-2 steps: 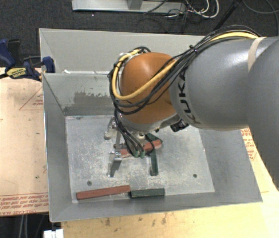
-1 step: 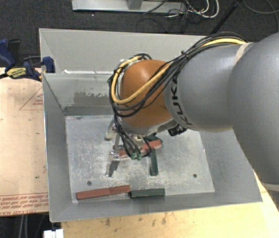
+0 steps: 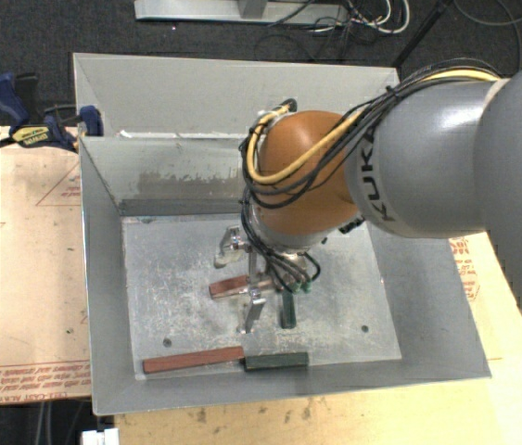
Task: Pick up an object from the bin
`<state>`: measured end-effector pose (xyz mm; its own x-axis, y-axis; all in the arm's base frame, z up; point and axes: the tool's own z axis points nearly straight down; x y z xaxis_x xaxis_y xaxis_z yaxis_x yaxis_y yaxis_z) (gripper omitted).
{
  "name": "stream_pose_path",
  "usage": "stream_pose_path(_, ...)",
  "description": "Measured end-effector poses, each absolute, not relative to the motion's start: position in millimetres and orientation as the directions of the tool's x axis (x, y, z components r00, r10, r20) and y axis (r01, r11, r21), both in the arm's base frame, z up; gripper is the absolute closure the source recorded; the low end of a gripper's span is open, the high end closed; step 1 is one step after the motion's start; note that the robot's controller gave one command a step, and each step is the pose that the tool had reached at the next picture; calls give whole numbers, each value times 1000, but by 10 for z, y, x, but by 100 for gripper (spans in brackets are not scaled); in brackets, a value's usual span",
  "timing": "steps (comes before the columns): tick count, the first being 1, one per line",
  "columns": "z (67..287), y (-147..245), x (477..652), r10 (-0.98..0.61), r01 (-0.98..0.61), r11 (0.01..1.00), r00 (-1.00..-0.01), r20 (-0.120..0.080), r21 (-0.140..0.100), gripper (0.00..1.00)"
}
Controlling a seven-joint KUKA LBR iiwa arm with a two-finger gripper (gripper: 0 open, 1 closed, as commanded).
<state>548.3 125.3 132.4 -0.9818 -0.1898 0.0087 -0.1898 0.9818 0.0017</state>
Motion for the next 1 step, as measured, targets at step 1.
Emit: stream_pose_path(1, 784, 1114, 6026, -333, -333, 943, -943, -19, 2, 100)
